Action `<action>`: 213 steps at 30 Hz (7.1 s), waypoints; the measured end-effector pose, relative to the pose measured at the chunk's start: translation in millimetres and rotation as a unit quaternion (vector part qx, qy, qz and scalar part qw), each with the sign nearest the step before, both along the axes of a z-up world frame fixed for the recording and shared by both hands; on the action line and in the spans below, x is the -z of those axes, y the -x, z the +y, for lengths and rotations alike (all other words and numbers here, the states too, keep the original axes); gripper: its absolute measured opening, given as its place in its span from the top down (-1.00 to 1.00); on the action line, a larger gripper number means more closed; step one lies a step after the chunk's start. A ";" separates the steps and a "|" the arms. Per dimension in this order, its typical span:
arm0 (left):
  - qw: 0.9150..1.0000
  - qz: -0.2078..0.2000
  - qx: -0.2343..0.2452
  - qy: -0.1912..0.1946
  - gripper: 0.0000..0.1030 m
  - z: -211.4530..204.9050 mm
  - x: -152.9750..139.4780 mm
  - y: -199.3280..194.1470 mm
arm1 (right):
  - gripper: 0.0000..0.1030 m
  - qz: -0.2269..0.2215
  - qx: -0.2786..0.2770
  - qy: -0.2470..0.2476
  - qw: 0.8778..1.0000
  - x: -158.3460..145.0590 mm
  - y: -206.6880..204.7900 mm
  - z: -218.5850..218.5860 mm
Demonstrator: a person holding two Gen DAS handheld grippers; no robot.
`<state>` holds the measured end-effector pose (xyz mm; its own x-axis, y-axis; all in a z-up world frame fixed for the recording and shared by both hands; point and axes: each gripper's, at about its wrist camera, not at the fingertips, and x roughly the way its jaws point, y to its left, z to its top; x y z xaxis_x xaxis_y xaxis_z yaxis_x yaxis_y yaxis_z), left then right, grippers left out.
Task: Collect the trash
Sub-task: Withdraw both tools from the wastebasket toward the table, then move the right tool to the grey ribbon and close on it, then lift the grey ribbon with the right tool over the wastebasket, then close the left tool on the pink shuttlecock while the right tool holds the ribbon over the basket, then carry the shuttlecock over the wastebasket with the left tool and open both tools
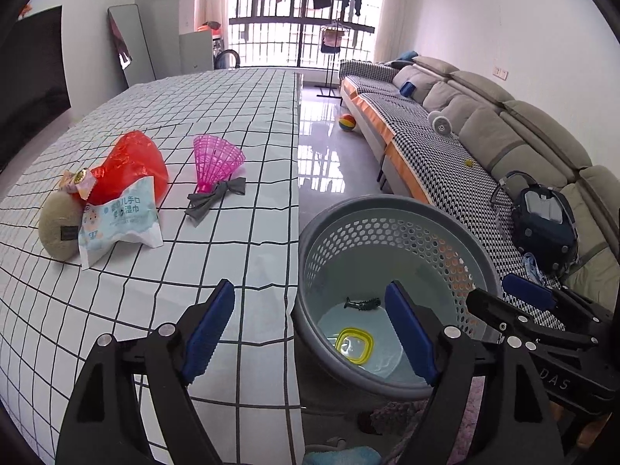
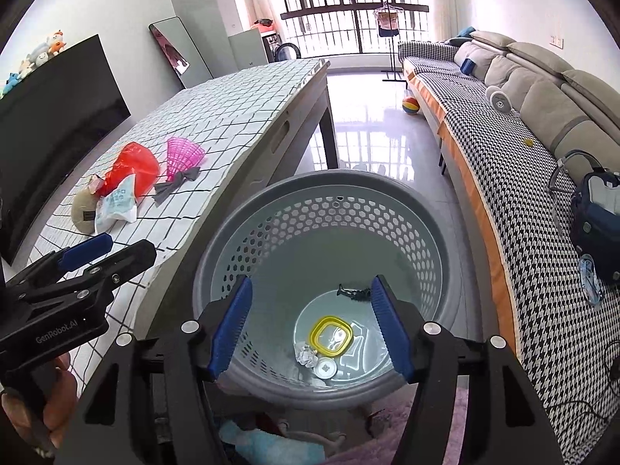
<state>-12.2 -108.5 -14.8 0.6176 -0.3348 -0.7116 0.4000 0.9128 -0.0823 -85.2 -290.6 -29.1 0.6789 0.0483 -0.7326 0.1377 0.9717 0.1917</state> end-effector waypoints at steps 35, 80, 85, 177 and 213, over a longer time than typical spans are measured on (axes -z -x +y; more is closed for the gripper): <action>0.992 -0.044 -0.114 0.011 -0.53 129.0 -24.0 -11.3 | -0.25 -0.025 -0.096 -0.007 0.995 -13.1 -53.1 101.2; 0.983 -0.003 -0.185 -0.002 -0.53 184.1 17.2 -73.2 | -0.30 0.077 -0.112 0.065 0.989 20.5 -236.7 161.6; 0.983 -0.003 -0.182 0.003 -0.53 185.0 16.7 -72.1 | -0.30 0.085 -0.089 0.070 0.990 22.5 -224.9 139.9; 0.986 0.064 -0.124 -0.089 -0.25 3.9 46.6 -226.7 | 0.83 0.003 0.001 -0.110 0.994 44.7 -69.9 -35.9; 1.000 -0.004 0.011 -0.020 0.33 -4.9 2.6 -39.8 | 0.84 0.010 0.015 -0.046 0.999 20.7 -33.1 -6.8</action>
<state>27.6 -113.4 -17.4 0.6161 -0.3201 -0.7197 0.4204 0.9063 -0.0433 -52.1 -297.4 -49.8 0.6658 0.0962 -0.7399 0.1709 0.9456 0.2767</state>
